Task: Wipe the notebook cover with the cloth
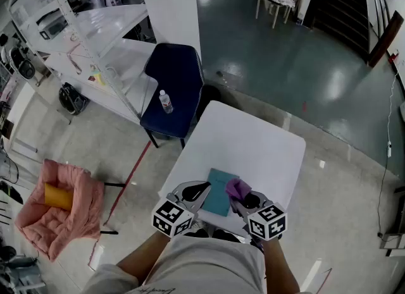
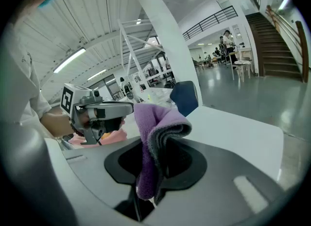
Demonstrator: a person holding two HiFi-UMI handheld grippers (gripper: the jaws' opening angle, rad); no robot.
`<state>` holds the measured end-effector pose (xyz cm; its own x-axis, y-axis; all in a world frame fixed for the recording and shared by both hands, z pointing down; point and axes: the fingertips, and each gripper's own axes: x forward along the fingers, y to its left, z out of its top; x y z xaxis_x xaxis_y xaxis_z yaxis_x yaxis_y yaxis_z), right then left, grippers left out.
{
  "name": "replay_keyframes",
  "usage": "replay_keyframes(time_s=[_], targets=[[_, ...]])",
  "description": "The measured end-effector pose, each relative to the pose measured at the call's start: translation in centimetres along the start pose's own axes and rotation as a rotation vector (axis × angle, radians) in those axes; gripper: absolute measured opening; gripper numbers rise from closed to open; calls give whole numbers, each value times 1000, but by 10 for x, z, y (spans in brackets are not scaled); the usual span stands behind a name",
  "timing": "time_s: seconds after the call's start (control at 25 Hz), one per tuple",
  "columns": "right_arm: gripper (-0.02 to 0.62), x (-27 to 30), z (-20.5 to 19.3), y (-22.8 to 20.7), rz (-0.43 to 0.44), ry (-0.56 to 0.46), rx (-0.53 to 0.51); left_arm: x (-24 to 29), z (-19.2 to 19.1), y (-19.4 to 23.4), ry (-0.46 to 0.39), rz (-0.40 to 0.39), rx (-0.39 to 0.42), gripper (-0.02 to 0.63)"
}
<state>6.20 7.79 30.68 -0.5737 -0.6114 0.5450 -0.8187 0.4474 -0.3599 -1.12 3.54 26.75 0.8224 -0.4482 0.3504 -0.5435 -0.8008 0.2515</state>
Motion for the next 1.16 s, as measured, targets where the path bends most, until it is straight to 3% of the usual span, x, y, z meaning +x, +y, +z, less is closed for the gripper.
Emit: replay_keyframes(time_s=[1.16], targets=[[110,-3,0,2,26,6,-21,-1,2,-4,-6,14,3,0]])
